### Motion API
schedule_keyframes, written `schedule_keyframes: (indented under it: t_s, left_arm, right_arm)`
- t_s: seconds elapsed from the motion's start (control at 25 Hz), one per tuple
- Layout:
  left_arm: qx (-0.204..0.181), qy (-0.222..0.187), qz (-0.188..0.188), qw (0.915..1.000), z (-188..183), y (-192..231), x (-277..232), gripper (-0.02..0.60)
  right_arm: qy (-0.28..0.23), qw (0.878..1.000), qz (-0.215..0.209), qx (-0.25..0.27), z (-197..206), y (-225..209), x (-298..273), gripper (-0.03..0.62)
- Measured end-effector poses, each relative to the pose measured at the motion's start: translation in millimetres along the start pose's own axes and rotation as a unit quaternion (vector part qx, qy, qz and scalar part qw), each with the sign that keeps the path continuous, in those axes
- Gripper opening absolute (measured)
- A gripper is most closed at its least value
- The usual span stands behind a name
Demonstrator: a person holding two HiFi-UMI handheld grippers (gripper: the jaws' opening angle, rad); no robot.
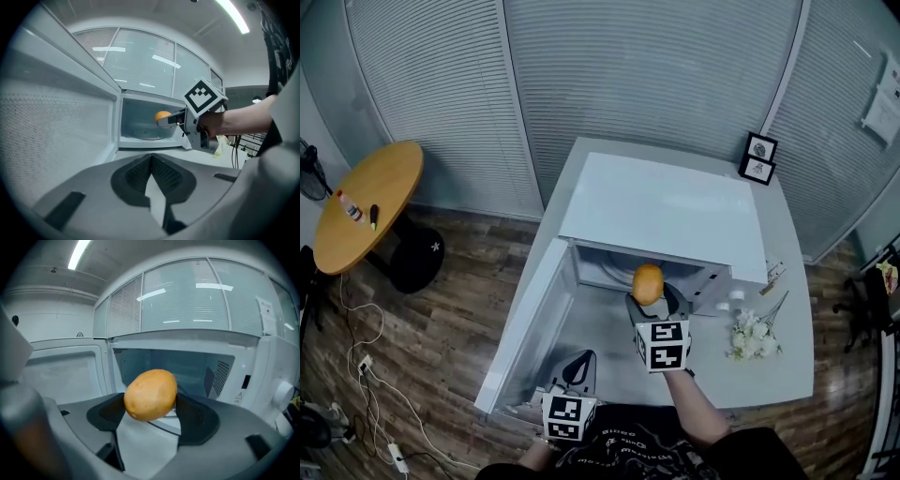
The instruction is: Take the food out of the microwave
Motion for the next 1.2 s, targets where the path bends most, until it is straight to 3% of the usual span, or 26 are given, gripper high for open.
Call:
schedule_keyframes:
  t_s: [0.64, 1.2]
  left_arm:
    - [-0.005, -0.012, 0.024, 0.9996, -10.0, -10.4, -8.0, 0.008]
    - [0.002, -0.021, 0.010, 0.9997, -20.9, -0.6, -6.6, 0.008]
  right_arm:
    - [-0.017, 1.000, -0.012, 0.013, 17.5, 6.7, 52.3, 0.345]
    - [-0.032, 0.999, 0.000, -0.011, 31.6, 3.3, 96.9, 0.345]
Point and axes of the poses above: the fingertips, and each gripper's own axes: x backward along the fingers, y to its left, z out of its underside, the point moved 4 cm from there along x, backward along the fingers, and after that the axes turned 5 degrees about -z, right-handed, at the moved point
